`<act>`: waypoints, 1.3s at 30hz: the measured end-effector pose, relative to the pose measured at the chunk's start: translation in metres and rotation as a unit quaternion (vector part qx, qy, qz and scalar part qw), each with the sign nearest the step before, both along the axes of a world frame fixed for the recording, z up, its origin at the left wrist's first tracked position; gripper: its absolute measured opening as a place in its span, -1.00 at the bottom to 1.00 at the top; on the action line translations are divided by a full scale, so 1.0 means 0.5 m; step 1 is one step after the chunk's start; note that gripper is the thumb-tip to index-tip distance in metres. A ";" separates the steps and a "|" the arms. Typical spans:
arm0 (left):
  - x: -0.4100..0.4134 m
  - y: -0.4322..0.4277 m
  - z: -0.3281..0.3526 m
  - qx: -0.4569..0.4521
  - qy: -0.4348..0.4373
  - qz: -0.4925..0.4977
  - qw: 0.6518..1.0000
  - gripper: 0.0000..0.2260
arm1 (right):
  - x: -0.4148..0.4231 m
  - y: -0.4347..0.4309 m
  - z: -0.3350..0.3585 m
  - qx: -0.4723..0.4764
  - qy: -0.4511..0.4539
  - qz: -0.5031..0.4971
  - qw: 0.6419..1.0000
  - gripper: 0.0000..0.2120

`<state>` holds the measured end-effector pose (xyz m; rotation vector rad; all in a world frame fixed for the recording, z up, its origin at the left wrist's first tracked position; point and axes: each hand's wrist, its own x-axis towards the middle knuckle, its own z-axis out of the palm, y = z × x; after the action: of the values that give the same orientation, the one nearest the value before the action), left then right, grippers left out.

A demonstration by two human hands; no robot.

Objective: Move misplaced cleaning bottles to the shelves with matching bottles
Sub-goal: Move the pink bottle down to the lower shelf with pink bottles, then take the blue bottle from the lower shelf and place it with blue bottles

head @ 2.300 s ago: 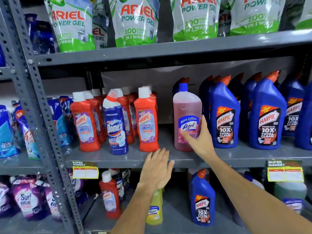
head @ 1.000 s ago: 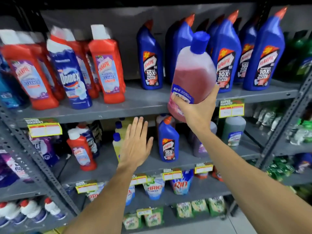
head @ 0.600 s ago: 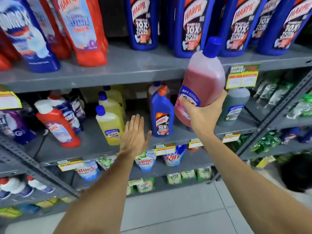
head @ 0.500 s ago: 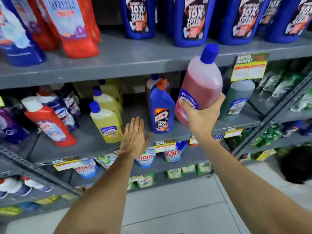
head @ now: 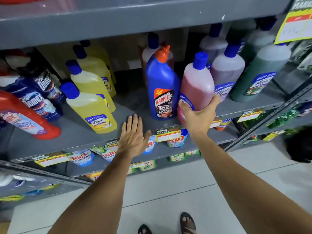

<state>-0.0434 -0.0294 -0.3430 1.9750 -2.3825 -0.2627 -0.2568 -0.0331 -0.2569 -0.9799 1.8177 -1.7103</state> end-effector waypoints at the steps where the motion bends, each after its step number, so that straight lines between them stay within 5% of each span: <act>1: 0.000 0.000 0.000 -0.003 0.003 0.004 1.000 -0.29 | 0.000 -0.008 -0.002 -0.005 -0.003 0.000 1.000 -0.25; 8: -0.002 -0.005 -0.002 0.005 0.005 0.013 1.000 -0.24 | -0.008 -0.028 -0.018 -0.012 0.033 0.049 0.998 -0.31; 15: -0.001 -0.007 -0.003 0.009 -0.001 0.015 1.000 -0.21 | -0.035 0.006 -0.095 0.100 0.066 0.116 0.986 -0.35; 24: -0.001 -0.009 -0.006 0.025 0.004 0.023 0.999 -0.29 | -0.030 -0.033 -0.100 0.129 0.068 0.100 0.984 -0.43; 29: 0.003 -0.008 -0.011 0.012 0.010 0.014 1.000 -0.27 | -0.010 0.026 -0.101 0.062 0.138 0.006 0.988 -0.60; 32: 0.004 -0.007 -0.012 0.006 0.016 0.014 1.000 -0.29 | 0.028 0.049 -0.069 -0.022 0.195 0.048 0.979 -0.69; 39: -0.001 -0.008 -0.001 0.038 0.013 0.013 0.999 -0.35 | 0.103 0.005 0.078 -0.142 0.244 0.155 0.947 -0.47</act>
<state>-0.0437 -0.0333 -0.3435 2.0201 -2.3636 -0.3819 -0.2055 -0.0307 -0.2181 -1.8420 1.5873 -1.6524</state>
